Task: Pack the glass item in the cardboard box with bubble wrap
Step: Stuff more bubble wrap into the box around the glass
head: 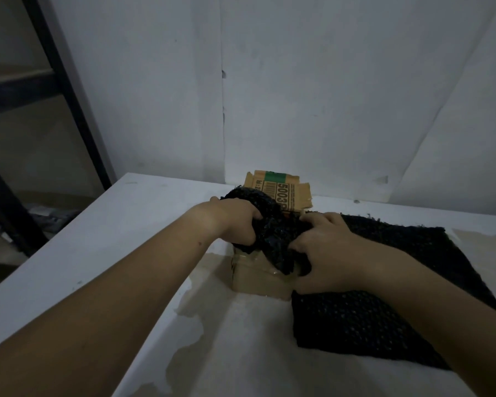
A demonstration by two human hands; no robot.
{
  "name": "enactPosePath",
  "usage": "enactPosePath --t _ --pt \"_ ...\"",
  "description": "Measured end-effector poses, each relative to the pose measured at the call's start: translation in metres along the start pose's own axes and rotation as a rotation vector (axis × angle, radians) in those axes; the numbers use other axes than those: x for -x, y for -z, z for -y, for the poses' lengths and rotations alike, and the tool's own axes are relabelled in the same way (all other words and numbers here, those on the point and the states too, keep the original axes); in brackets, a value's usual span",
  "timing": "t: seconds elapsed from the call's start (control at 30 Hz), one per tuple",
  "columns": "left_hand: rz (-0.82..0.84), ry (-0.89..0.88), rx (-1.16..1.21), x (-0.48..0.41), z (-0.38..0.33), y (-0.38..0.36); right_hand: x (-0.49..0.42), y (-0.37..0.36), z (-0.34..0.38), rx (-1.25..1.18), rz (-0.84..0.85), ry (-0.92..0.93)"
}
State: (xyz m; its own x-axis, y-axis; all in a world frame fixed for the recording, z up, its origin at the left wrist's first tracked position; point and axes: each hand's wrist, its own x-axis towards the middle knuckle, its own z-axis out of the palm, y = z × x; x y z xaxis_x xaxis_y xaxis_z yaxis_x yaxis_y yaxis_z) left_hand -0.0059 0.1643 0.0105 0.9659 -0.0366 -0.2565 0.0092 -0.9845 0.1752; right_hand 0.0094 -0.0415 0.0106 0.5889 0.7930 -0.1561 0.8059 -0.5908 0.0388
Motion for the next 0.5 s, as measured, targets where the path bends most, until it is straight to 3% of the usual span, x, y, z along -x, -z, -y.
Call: enactPosePath --t 0.2,0.37,0.43,0.5 --pt "-0.006 -0.038 -0.073 0.007 0.001 0.010 -0.018 -0.001 0.001 0.037 0.086 -0.003" --pt "-0.190 -0.133 -0.004 0.024 -0.002 0.022 -0.014 -0.003 -0.004 -0.033 0.077 0.021" --pt "-0.178 -0.155 0.005 0.031 -0.007 0.008 -0.010 -0.001 -0.001 -0.098 -0.001 0.043" --pt "-0.178 -0.164 0.023 0.035 -0.007 -0.008 -0.004 0.002 -0.005 -0.170 -0.218 0.084"
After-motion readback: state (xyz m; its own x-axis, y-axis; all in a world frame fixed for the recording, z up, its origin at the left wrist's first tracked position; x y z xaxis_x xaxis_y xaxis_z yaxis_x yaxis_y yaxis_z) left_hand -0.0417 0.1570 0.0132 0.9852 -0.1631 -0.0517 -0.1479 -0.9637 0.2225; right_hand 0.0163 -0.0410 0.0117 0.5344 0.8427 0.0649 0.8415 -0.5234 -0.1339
